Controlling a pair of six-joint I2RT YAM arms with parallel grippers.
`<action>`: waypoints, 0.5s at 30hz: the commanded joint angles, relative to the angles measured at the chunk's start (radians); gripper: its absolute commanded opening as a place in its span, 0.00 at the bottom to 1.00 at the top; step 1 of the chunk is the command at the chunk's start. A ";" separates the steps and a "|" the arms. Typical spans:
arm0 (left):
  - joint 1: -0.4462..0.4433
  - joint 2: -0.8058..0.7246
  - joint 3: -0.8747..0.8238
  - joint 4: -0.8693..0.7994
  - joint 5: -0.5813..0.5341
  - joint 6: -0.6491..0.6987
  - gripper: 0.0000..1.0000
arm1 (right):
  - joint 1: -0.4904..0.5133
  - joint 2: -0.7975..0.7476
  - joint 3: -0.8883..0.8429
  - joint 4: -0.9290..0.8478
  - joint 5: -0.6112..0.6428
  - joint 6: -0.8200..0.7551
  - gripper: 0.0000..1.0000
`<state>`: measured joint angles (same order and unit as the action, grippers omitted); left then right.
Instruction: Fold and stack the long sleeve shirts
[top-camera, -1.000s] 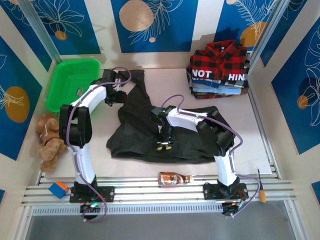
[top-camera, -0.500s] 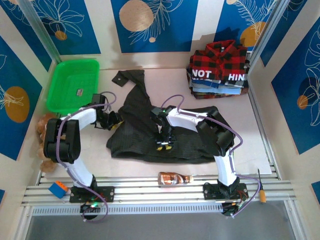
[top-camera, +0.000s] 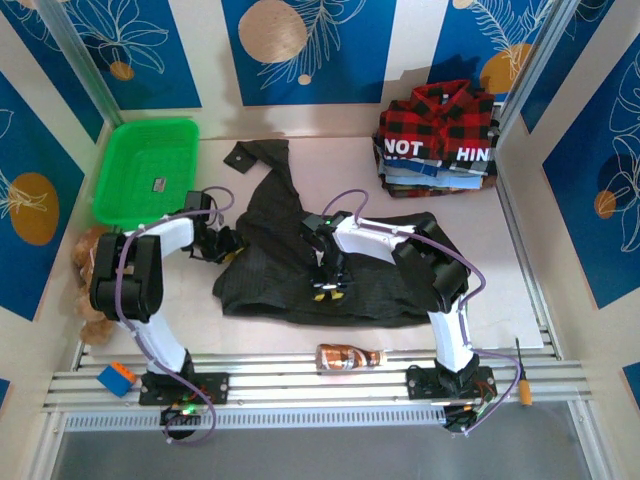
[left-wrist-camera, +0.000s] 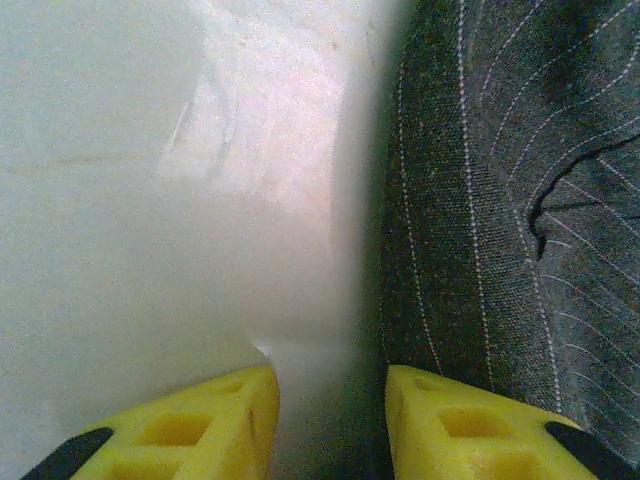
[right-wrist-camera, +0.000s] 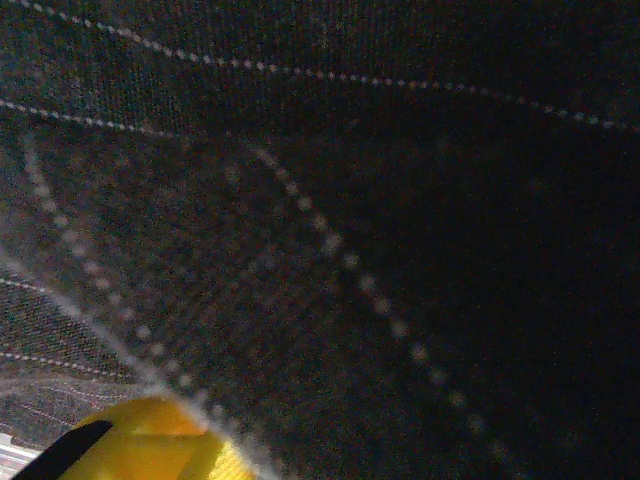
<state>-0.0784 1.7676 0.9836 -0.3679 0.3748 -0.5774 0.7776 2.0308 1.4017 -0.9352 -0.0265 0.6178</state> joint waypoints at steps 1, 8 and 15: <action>-0.031 -0.018 -0.070 -0.035 0.112 0.000 0.37 | -0.002 0.066 -0.026 -0.053 0.049 -0.015 0.35; -0.043 -0.070 -0.123 0.040 0.235 -0.011 0.25 | -0.003 0.075 -0.021 -0.053 0.053 -0.018 0.35; -0.032 -0.128 -0.066 -0.087 0.110 0.069 0.08 | -0.004 0.077 -0.022 -0.051 0.054 -0.019 0.35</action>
<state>-0.1146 1.6962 0.8791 -0.3763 0.5190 -0.5568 0.7776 2.0350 1.4082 -0.9409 -0.0265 0.6106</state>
